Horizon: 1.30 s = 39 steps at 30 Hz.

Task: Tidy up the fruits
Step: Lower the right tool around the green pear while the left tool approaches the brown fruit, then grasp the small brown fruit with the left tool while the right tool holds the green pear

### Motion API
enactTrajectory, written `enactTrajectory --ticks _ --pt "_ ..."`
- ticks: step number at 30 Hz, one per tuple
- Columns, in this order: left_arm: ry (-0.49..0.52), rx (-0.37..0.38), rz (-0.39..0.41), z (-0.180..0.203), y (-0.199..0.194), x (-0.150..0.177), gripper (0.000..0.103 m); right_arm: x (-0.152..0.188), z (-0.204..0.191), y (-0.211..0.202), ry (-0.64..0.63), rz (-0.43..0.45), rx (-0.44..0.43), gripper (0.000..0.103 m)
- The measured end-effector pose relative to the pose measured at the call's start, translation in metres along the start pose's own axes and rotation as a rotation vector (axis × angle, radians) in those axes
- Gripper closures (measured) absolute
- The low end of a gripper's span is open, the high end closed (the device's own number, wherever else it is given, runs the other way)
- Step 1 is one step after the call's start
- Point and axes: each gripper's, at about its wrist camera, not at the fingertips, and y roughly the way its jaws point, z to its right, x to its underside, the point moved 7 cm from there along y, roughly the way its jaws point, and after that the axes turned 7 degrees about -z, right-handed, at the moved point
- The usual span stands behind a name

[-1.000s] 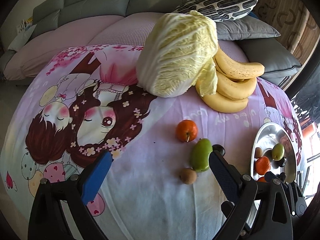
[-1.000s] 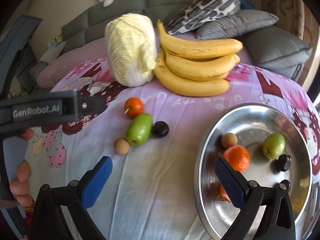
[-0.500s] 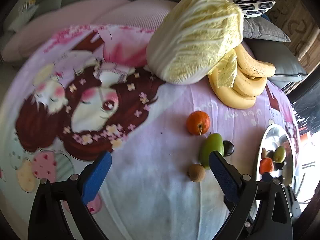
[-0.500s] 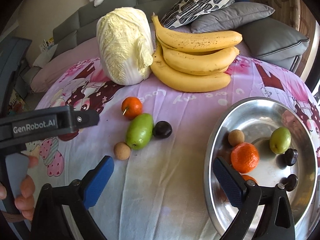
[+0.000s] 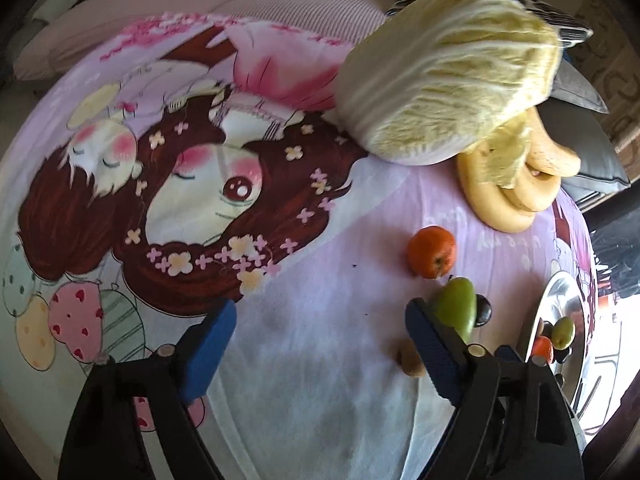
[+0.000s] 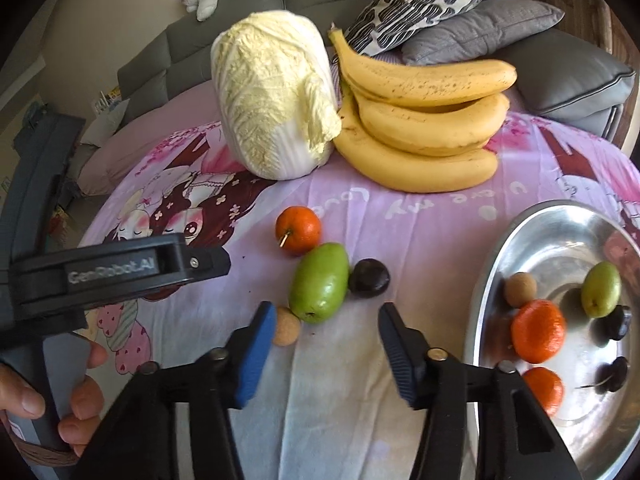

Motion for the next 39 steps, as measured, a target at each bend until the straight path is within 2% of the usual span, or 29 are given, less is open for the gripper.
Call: enactTrajectory --ticks 3,20,24,33,39 --pt "-0.010 0.000 -0.015 -0.003 0.005 0.000 0.016 -0.001 -0.002 0.008 0.005 -0.012 -0.001 0.054" --pt "-0.001 0.011 -0.058 -0.004 0.028 -0.009 0.016 -0.016 -0.009 0.036 0.014 -0.035 0.019 0.056" --pt "-0.001 0.014 -0.052 -0.003 0.026 -0.009 0.016 -0.015 -0.007 0.043 0.023 -0.052 0.036 0.062" --pt "0.027 0.034 -0.047 0.006 0.022 -0.003 0.017 -0.012 0.003 0.032 0.050 -0.046 0.001 0.062" --pt "0.056 0.082 -0.076 0.022 0.026 0.007 0.021 -0.003 0.010 0.024 0.052 -0.064 0.002 0.062"
